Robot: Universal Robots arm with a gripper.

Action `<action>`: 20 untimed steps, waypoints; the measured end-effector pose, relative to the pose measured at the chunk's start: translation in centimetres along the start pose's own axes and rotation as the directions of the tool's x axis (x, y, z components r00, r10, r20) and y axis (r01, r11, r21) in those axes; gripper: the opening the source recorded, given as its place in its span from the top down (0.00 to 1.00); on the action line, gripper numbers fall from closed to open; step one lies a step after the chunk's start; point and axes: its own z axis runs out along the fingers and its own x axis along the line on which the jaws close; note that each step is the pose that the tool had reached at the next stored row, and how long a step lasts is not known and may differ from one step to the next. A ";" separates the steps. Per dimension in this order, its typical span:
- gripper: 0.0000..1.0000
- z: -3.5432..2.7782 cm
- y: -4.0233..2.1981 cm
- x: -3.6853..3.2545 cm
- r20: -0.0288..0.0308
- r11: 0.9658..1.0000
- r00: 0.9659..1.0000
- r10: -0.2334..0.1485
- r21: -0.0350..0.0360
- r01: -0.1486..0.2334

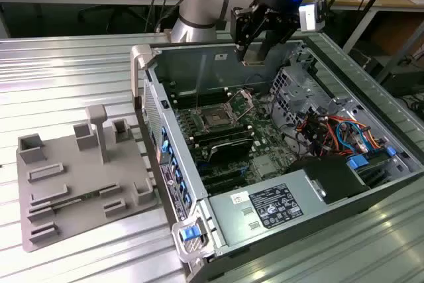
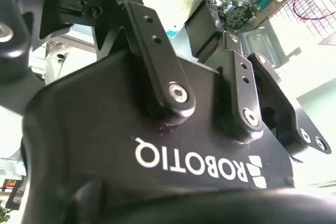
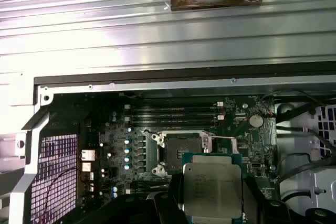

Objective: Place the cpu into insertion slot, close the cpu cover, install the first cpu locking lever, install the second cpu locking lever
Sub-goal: 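Place the cpu into insertion slot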

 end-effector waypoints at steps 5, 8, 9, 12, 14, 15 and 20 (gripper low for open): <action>0.45 0.23 -0.05 0.03 0.000 1.000 1.000 0.000 0.000 0.000; 0.45 0.27 -0.05 0.03 0.000 1.000 1.000 0.000 0.000 0.000; 0.45 0.31 -0.06 0.03 0.000 1.000 1.000 0.000 0.000 0.000; 0.45 0.48 -0.07 0.04 0.000 1.000 1.000 0.000 0.000 0.000; 0.45 0.65 -0.09 0.03 0.000 1.000 1.000 0.000 0.000 0.000; 0.45 0.67 -0.09 0.03 0.000 1.000 1.000 0.000 0.000 0.000; 0.45 0.76 -0.10 0.03 0.000 1.000 1.000 0.000 0.000 0.000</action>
